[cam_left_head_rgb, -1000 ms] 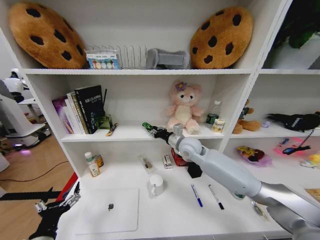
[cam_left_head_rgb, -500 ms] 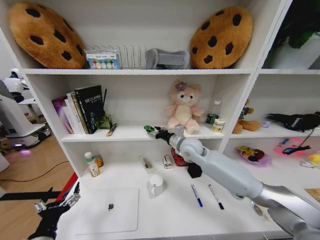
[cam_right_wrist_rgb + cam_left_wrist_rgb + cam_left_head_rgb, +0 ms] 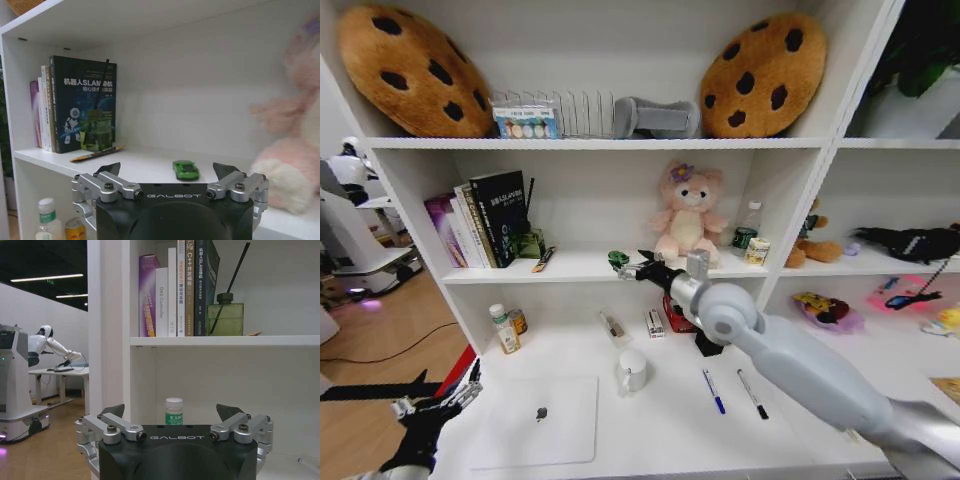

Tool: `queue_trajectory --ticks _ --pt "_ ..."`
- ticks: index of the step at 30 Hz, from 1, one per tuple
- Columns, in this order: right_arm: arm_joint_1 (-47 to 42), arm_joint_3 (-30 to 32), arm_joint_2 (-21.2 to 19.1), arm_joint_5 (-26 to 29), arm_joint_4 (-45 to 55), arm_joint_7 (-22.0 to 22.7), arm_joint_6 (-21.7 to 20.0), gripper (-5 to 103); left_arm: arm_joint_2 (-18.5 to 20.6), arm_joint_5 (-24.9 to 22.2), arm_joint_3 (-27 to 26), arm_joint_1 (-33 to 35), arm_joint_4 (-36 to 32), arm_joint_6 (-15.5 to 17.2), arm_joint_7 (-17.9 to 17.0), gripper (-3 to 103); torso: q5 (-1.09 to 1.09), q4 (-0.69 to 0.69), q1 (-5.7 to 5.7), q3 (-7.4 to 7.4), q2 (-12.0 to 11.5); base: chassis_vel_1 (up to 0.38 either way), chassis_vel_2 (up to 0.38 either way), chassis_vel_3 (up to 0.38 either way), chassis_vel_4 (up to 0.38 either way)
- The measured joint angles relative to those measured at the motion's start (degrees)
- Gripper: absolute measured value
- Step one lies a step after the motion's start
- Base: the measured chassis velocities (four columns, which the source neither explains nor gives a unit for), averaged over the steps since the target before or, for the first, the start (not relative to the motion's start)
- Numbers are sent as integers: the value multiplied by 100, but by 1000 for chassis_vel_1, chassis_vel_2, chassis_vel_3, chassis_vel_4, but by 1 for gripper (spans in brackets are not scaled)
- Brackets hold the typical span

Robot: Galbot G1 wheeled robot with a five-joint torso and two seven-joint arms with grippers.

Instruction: Organize the objects on the table.

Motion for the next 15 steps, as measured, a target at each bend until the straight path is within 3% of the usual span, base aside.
queue_trajectory --ticks 1,3,5,7,9,10,15 --pt "0 0 0 0 0 0 0 100 0 0 0 0 0 0 0 100 0 0 0 0 0 0 0 0 0" --pt "-963 542 -379 -544 317 -30 170 100 -12 -6 0 -28 0 4 -9 100 -1 0 0 0 0 0 0 0 0" --pt "-1411 810 -437 -728 402 -84 255 100 -22 -6 8 -42 1 8 -8 100 -1 0 0 0 0 0 0 0 0" --pt "-2370 1435 -369 -1005 607 8 363 100 -62 -5 24 -82 1 23 -10 100 0 1 0 0 0 0 0 0 0" --pt "-2539 1545 -330 -1049 651 65 371 100 -68 -6 26 -85 0 25 -11 100 -1 1 0 0 0 0 0 0 0" --pt "-3157 1926 -218 -1304 734 145 435 100 -78 -10 27 -78 -5 26 -14 100 0 3 0 0 0 0 0 0 0" --pt "-4190 2596 -46 -1724 788 148 607 100 -82 -10 25 -58 -4 11 -14 100 -1 1 0 0 0 0 0 0 0"
